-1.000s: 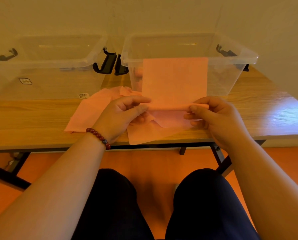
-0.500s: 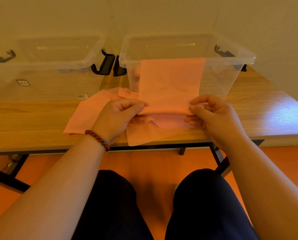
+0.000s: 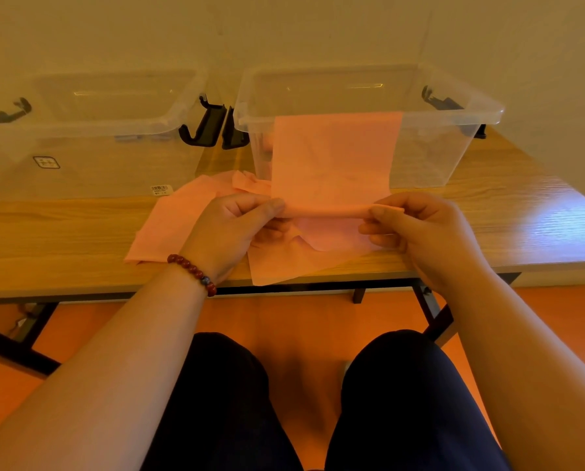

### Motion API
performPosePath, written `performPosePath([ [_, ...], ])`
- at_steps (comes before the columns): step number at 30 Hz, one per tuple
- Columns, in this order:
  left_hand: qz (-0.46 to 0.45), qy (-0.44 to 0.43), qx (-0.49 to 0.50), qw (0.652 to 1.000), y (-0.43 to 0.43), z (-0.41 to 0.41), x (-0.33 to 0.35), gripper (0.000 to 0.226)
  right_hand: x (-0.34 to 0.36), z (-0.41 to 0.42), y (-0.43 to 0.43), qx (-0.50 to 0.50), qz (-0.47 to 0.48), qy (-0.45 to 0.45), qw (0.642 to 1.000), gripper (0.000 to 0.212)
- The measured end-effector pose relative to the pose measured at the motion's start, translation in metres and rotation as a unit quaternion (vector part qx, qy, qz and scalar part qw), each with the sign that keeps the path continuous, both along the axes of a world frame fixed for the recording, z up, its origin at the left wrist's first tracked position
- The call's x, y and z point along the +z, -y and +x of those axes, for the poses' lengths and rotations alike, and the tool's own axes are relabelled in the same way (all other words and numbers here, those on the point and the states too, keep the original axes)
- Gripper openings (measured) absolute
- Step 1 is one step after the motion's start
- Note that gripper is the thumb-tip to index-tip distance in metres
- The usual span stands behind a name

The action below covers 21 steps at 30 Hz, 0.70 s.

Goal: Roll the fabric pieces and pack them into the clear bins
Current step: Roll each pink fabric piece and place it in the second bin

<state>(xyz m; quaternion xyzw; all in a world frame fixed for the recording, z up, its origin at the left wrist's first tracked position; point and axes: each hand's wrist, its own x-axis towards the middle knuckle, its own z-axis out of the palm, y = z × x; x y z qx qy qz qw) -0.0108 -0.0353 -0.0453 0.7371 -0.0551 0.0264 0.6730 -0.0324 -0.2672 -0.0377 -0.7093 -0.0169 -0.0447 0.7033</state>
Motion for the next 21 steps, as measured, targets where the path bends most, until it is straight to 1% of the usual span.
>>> performPosePath([
  [8,-0.017,-0.016,-0.055,0.998,0.0013,-0.0042,0.0076,0.012,0.0003,0.0021,-0.0003,0.000,0.011,-0.014,1.000,0.009],
  [11,-0.002,-0.003,-0.035,0.999,0.0023,-0.0033,0.0053,0.014,0.0001,0.0026,0.0001,-0.003,0.019,-0.013,1.000,0.011],
  [14,0.014,0.000,-0.008,1.000,0.0028,-0.0028,0.0058,0.017,-0.0005,0.0018,0.0002,0.001,0.021,-0.009,1.000,0.007],
  [18,0.042,0.008,0.011,0.999,0.0011,-0.0025,0.0047,0.017,0.0008,0.0000,0.0011,0.027,0.005,-0.016,1.000,0.013],
  [21,-0.001,0.001,-0.014,1.000,-0.0007,-0.0037,0.0037,0.013,-0.0002,0.0004,0.0007,0.014,-0.001,-0.005,1.000,0.005],
])
